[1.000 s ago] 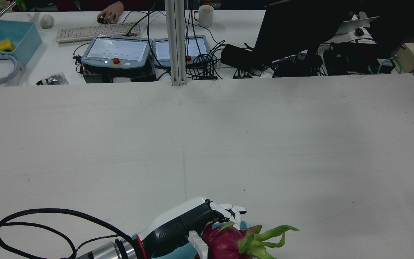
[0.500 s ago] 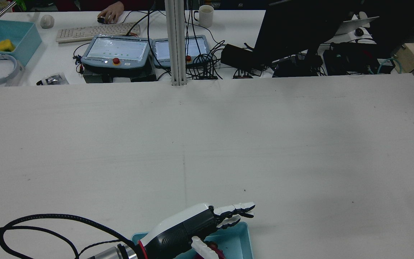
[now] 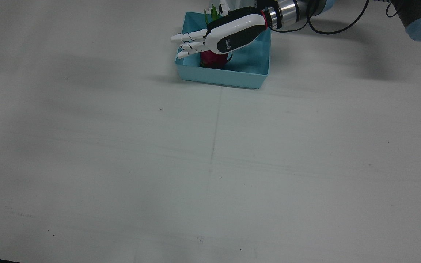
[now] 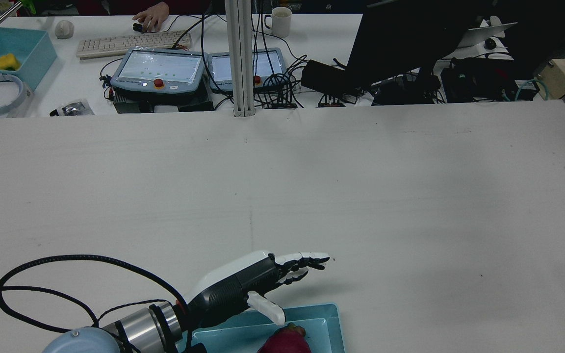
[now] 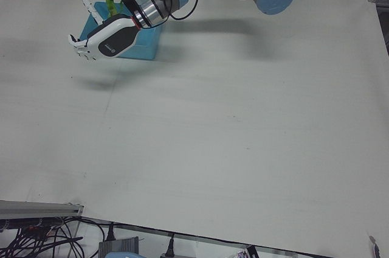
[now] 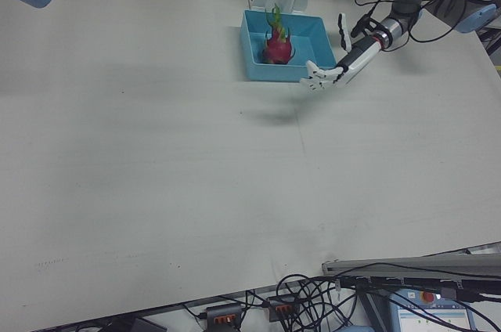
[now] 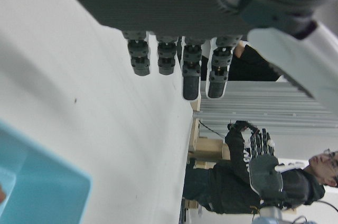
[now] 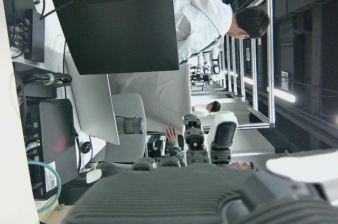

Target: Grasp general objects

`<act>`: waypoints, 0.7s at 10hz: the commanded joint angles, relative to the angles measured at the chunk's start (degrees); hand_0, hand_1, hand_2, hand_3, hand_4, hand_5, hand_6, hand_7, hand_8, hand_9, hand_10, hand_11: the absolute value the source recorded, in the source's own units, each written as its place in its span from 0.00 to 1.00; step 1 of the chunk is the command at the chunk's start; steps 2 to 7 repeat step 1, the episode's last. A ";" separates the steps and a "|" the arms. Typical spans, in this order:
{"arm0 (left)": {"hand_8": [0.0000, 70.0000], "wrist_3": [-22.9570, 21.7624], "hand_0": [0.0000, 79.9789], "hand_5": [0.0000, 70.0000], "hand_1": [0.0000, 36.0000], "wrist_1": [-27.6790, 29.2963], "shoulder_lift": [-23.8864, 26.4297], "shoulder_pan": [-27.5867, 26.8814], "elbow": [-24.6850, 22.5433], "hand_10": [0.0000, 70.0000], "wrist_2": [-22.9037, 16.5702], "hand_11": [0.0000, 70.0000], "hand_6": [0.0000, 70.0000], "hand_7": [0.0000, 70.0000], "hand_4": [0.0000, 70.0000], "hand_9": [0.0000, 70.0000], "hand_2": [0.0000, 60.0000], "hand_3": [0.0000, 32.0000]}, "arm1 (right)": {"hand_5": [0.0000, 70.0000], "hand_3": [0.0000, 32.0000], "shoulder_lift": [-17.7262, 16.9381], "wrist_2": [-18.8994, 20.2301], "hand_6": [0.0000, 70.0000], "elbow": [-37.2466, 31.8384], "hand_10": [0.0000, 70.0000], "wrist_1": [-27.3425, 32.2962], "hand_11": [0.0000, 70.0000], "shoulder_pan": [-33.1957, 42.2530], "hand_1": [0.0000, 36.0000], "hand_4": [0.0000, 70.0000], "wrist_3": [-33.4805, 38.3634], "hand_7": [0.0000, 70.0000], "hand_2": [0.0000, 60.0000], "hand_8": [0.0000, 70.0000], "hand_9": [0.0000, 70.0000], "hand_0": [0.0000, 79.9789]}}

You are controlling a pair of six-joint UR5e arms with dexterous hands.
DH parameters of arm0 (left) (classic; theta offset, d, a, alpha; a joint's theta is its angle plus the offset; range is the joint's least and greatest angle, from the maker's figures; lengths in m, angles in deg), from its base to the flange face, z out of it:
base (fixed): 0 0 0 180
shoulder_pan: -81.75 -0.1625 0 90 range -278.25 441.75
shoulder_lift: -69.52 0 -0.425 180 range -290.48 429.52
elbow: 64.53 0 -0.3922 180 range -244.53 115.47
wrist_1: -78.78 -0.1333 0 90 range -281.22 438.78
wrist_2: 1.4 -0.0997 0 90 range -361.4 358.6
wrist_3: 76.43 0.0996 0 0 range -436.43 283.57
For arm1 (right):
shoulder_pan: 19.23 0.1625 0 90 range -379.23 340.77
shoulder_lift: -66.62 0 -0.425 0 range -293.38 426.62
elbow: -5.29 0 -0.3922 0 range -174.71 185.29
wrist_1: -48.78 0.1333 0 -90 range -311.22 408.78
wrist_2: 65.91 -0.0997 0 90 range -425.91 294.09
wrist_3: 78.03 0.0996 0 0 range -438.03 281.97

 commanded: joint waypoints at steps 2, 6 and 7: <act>0.71 -5.28 0.61 0.99 0.00 -0.29 -0.44 10.82 2.75 0.86 0.04 1.00 1.00 1.00 1.00 0.96 0.04 0.00 | 0.00 0.00 0.00 0.00 0.00 0.00 0.00 0.00 0.00 0.03 0.00 0.00 0.00 0.00 0.00 0.00 0.00 0.00; 0.71 -5.28 0.61 0.99 0.00 -0.29 -0.44 10.82 2.75 0.86 0.04 1.00 1.00 1.00 1.00 0.96 0.04 0.00 | 0.00 0.00 0.00 0.00 0.00 0.00 0.00 0.00 0.00 0.03 0.00 0.00 0.00 0.00 0.00 0.00 0.00 0.00; 0.71 -5.28 0.61 0.99 0.00 -0.29 -0.44 10.82 2.75 0.86 0.04 1.00 1.00 1.00 1.00 0.96 0.04 0.00 | 0.00 0.00 0.00 0.00 0.00 0.00 0.00 0.00 0.00 0.03 0.00 0.00 0.00 0.00 0.00 0.00 0.00 0.00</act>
